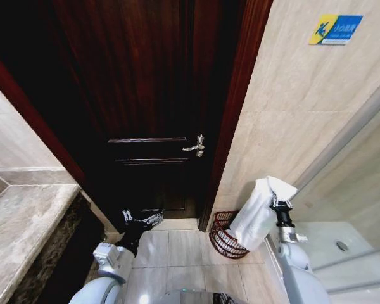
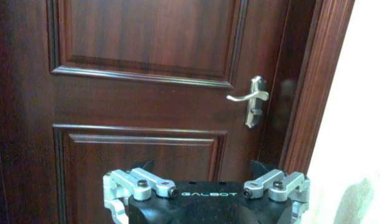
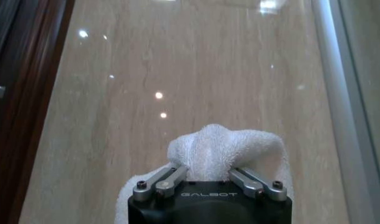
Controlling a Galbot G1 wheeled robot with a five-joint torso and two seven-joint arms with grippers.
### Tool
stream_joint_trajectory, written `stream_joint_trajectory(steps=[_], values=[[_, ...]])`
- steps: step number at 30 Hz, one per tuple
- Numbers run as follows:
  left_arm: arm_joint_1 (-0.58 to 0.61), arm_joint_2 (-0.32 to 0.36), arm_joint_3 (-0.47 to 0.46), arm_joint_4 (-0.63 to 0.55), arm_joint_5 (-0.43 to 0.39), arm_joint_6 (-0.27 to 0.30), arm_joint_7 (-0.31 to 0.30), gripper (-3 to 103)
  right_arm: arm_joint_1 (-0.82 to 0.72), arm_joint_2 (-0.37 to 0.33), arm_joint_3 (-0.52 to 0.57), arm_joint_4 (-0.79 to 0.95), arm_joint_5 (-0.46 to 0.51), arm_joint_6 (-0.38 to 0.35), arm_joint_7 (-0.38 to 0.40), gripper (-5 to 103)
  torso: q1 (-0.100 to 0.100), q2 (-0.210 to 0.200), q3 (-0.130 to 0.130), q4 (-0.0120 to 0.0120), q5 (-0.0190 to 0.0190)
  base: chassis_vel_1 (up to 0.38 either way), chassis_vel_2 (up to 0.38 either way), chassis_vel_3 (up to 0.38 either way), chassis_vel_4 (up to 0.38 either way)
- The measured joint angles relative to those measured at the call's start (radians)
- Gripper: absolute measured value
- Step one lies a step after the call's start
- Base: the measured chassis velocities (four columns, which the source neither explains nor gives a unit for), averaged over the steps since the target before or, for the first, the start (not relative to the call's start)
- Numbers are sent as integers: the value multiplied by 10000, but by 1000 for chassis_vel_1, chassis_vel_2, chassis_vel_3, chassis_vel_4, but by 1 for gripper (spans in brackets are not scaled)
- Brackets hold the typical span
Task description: Discard the used towel into the hamper.
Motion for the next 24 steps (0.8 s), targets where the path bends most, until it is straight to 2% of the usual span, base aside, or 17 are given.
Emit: stream_joint_trajectory(steps=[5, 7, 10, 15, 18, 24], values=[[0, -1, 0, 0, 0, 0, 0, 100, 11, 207, 143, -419, -134, -2, 0, 9, 0, 0, 0, 2, -1, 0, 0, 0, 0], [0, 0, 0, 0, 0, 0, 0, 100, 68, 292, 208, -819, -244, 105, -1, 9, 0, 0, 0, -6, -1, 0, 0, 0, 0], [0, 0, 0, 0, 0, 0, 0, 100, 293, 402, 215, -1827, -626, 360, -8, 9, 0, 0, 0, 0, 1, 0, 0, 0, 0], [0, 0, 0, 0, 0, 0, 0, 100, 454, 476, 223, -2779, -978, 676, -11, 9, 0, 0, 0, -2, 2, 0, 0, 0, 0], [0, -1, 0, 0, 0, 0, 0, 100, 695, 586, 229, -3922, -1240, 1075, -66, 9, -1, 0, 0, -1, 1, 0, 0, 0, 0], [0, -1, 0, 0, 0, 0, 0, 100, 932, 685, 211, -4822, -1424, 1130, -169, 9, 0, 0, 0, -2, 0, 0, 0, 0, 0]])
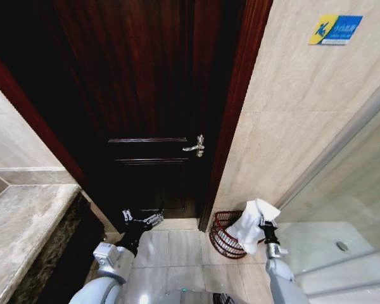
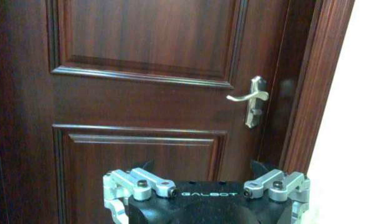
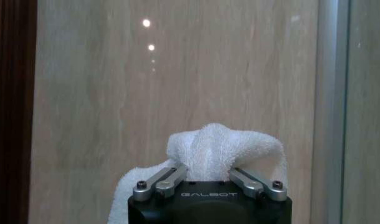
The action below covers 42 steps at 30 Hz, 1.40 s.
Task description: Discard the used towel into the hamper.
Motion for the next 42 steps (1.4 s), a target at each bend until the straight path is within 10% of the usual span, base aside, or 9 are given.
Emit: stream_joint_trajectory(steps=[19, 25, 29, 42], values=[[0, 0, 0, 0, 0, 0, 0, 100, 1039, 500, 358, -1950, -1020, -226, -330, 9, 0, 0, 0, 0, 0, 0, 0, 0, 0], [0, 0, 0, 0, 0, 0, 0, 100, 639, 497, 134, -1081, -1386, -1825, -298, 9, 0, 0, 0, 0, 3, 0, 0, 0, 0], [0, 0, 0, 0, 0, 0, 0, 100, -45, -160, -217, 356, -950, -4880, -1308, 9, -4, 3, -1, 0, 1, -23, 46, 34, -29], [-2, 0, 0, 0, 0, 0, 0, 100, 129, -610, -44, 761, -2262, -6919, -2649, 9, 11, -1, 3, 3, -2, -147, 156, 161, -149]])
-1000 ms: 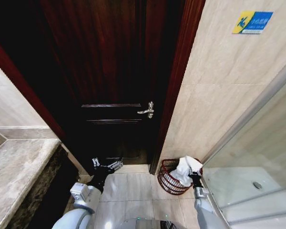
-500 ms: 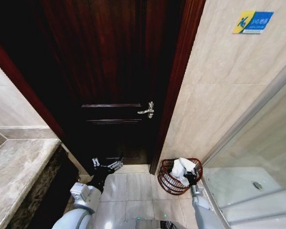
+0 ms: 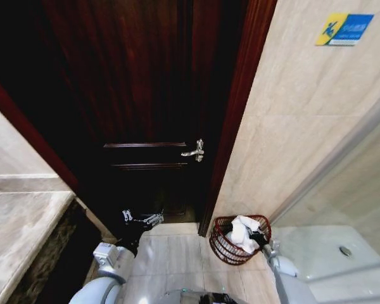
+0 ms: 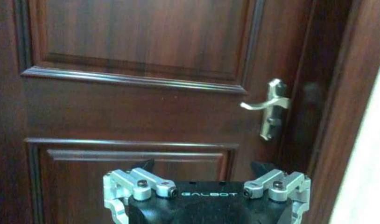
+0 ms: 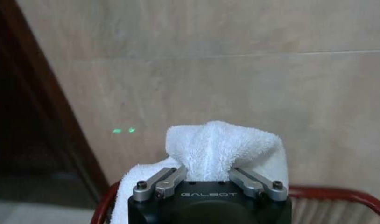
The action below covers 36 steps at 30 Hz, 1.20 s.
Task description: Discard the used towel into the hamper.
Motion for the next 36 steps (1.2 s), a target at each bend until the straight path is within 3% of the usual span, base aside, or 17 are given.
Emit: stream_joint_trajectory(steps=[4, 6, 9, 10, 12, 14, 16, 17, 19, 23, 24, 25, 26, 28, 31, 36], values=[[-1, 1, 0, 0, 0, 0, 0, 100, -21, 52, -77, -104, -1070, -117, -68, 10, 3, -4, 2, -2, 2, -95, 132, 24, -68], [1, -2, 0, 0, 0, 0, 0, 100, 85, 51, -108, -298, -1726, -58, -90, 21, -7, -2, -1, 7, 6, 5, 17, 24, 33], [2, -1, 0, 0, 0, 0, 0, 100, 93, -5, -168, -375, -2239, 50, -140, 14, -16, 1, -4, -7, 3, 23, -29, -3, 59], [2, 0, 0, 0, 0, 0, 0, 100, 72, -39, -194, -371, -2368, 87, -162, 19, -19, 3, -5, -7, 2, 29, -74, -49, 15], [3, 0, 1, 0, 0, 0, 0, 100, 40, -70, -209, -368, -2483, 113, -171, 19, -20, 4, -5, -8, 2, 39, -72, -48, 15], [2, 1, 0, 0, 0, 0, 0, 100, -13, -148, -242, -402, -2842, 245, -191, 35, -19, 4, -5, -5, 3, 24, -35, -16, 9], [3, 0, 0, 0, 0, 0, 0, 100, -34, -184, -250, -432, -2993, 317, -192, 35, -19, 4, -5, -2, 2, 0, 0, 0, 0], [3, 0, 0, 0, 0, 0, 0, 100, -64, -221, -262, -452, -3126, 374, -211, 46, -16, 4, -4, -3, 2, 0, 0, 0, 0], [2, 1, 0, 0, 0, 0, 0, 100, -96, -263, -297, -467, -3259, 436, -248, 46, -12, 3, -4, -2, 2, 0, 0, 0, 0], [2, 1, 0, 0, 0, 0, 0, 100, -294, -345, -331, -359, -4486, 858, -148, 68, -9, 2, -3, -2, 5, 0, 0, 0, 0], [2, 1, 0, 0, 0, 0, 0, 100, -385, -345, -323, -234, -4578, 898, -6, 68, -9, 2, -2, -2, 6, 0, 0, 0, 0], [2, 1, 0, 0, 0, 0, 0, 100, -385, -345, -323, -234, -4578, 898, -6, 68, -9, 2, -2, -2, 6, 0, 0, 0, 0], [2, 1, 0, 0, 0, 0, 0, 100, -675, -345, -302, 257, -4311, 873, 263, 78, -10, 2, -3, -2, 3, 0, 0, 0, 0], [2, 2, 0, 0, 0, 0, 0, 100, -840, -344, -265, 539, -4060, 849, 406, 78, -10, 3, -3, -3, 3, 0, 0, 0, 0], [2, 1, 0, 0, 0, 0, 0, 100, -1610, -309, -40, 1709, -2809, 733, 598, 94, -10, 3, -3, -1, 2, 0, 0, 0, 0], [2, 2, 0, 0, 0, 0, 0, 100, -2499, -96, 199, 2407, -1626, 1072, 914, 100, -11, 2, -3, -5, 6, 0, 0, 0, 0]])
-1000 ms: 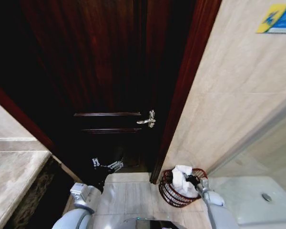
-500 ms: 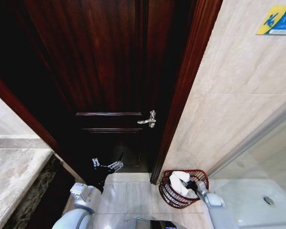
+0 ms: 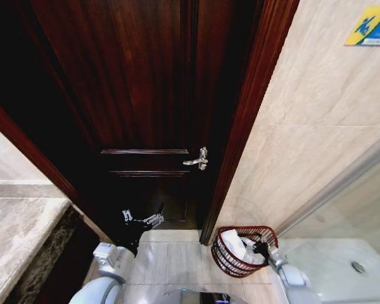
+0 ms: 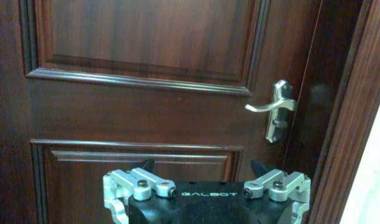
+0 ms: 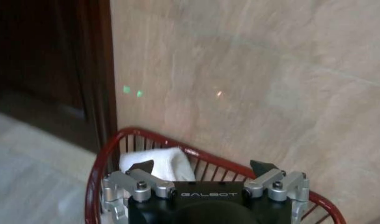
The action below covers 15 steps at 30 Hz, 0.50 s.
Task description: Discard the used towel into the hamper.
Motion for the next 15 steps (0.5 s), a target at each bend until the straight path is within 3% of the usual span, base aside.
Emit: stream_joint_trajectory(steps=[3, 9, 12, 15], values=[[0, -1, 0, 0, 0, 0, 0, 100, -873, 336, 85, 1278, 1480, 45, 357, 100, 0, 0, 0, 2, -2, 0, 0, 0, 0], [0, 0, 0, 0, 0, 0, 0, 100, -2130, 898, 414, 3582, 2486, -116, 656, 100, -1, 0, 0, 1, -5, 0, 0, 0, 0], [0, -1, -1, 0, 0, 0, 0, 100, -2966, 1388, 470, 5191, 3105, 116, 1357, 100, -1, 0, 0, 3, -1, 0, 0, 0, 0], [0, -1, 0, 0, 0, 0, 0, 100, -3608, 1674, 482, 6375, 3456, 390, 1570, 100, -1, 0, 0, 4, -5, 0, 0, 0, 0]])
